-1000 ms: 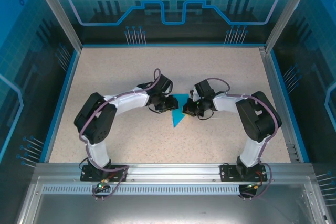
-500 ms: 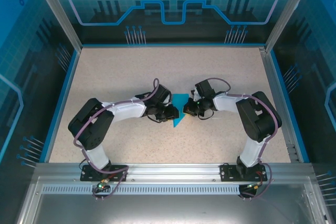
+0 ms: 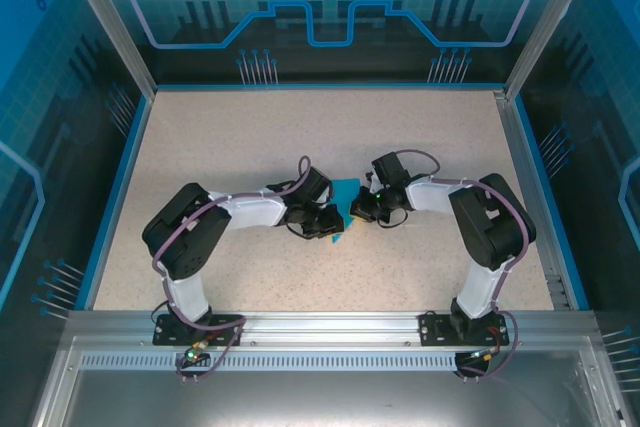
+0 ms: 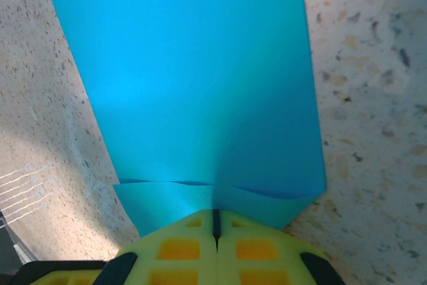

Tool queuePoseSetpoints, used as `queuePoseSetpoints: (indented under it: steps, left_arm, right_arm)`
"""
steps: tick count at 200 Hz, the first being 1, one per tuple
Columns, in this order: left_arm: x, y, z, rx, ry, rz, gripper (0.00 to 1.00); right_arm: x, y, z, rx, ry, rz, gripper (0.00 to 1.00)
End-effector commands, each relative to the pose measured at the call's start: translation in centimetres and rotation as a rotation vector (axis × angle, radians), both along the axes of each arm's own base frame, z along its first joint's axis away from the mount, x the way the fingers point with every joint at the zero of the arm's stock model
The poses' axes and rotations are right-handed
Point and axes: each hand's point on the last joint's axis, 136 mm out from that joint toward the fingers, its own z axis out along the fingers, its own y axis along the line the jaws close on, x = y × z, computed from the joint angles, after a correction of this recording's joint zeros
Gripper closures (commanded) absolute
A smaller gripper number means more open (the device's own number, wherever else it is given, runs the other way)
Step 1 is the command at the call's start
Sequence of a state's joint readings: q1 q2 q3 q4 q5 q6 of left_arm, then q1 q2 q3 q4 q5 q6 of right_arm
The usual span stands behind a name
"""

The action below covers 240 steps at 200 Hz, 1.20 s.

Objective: Fold a paper plane with a square sheet of paper (pick it up from the middle)
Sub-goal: Third fold the triangle at the center of the table.

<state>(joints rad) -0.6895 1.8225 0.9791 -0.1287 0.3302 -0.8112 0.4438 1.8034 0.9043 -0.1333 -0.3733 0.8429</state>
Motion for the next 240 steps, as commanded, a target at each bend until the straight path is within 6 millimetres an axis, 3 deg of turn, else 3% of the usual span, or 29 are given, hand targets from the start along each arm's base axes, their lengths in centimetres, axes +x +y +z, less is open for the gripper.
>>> queuePoseSetpoints:
  steps: [1,91,134,153,175,183,240]
  left_arm:
    - [0.0,-0.2,-0.2,0.024,0.013,-0.009,0.87]
    - [-0.5,2.1,-3.1,0.174,0.060,0.018,0.93]
    - [-0.7,2.2,-3.4,0.181,0.072,0.015,0.95]
    - [-0.7,2.2,-3.4,0.183,0.070,0.013,0.96]
    - [-0.8,2.3,-3.5,0.189,0.071,0.015,0.97]
    - [-0.8,2.4,-3.6,0.192,0.071,0.016,0.98]
    - [-1.0,2.5,-3.6,0.192,0.074,0.022,1.00]
  right_arm:
    - [-0.3,-2.0,-1.6,-0.075,0.069,-0.061,1.00]
    - [-0.3,-3.2,-2.0,-0.103,0.078,-0.095,1.00]
    - [0.4,0.1,3.8,0.049,-0.117,0.052,1.00]
    - [-0.6,1.2,4.7,0.063,-0.142,0.109,1.00]
    - [-1.4,2.0,4.5,0.078,-0.124,0.137,1.00]
    - [-2.5,1.9,3.3,0.071,-0.089,0.147,1.00]
    - [-4.3,3.0,1.1,0.077,-0.022,0.183,1.00]
